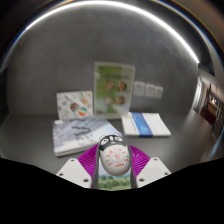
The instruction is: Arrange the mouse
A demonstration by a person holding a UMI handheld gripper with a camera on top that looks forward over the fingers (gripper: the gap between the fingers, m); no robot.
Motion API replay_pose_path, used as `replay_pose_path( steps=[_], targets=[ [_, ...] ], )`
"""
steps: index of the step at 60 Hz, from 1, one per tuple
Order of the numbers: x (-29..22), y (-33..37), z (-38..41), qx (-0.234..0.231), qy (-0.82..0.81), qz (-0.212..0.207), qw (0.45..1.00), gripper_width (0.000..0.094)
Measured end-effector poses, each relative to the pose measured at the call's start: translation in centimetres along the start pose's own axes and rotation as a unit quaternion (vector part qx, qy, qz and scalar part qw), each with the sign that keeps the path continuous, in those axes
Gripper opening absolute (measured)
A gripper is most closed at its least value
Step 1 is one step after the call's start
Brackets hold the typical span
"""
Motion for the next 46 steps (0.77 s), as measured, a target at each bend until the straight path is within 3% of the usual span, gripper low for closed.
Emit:
replay_pose_path(
  steps=[8, 15, 19, 25, 26, 32, 35, 46],
  targets=[
    [4.3, -6.4, -3.0, -0.007, -0.024, 0.075, 0.997, 0.0442],
    [6.6, -8.9, -2.7, -0.038, 0.000, 0.104, 0.994, 0.0449],
    [6.6, -9.2, -2.6, -0.048, 0.003, 0.094, 0.994, 0.0469],
    [6.4, -9.3, -2.9, -0.075, 0.010, 0.091, 0.993, 0.0641],
    [6.5, -9.3, -3.0, -0.082, 0.011, 0.094, 0.992, 0.0613],
    [6.8, -7.6, -3.4, -0.142, 0.000, 0.095, 0.985, 0.0903],
    [7.0, -5.8, -4.5, -0.162, 0.002, 0.087, 0.983, 0.0834],
    [11.3, 0.2, -11.9, -0.152, -0.007, 0.071, 0.986, 0.0851]
  ],
)
Point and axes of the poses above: the point between the fingertips, and its own axes, seen from behind it with the camera up: z to the left, x down, y backward, against the way the camera looks, the point moved 7 cm from there along y, backward, against the way the camera looks, and after that the axes turned 15 degrees about z, right-handed, at the moved point
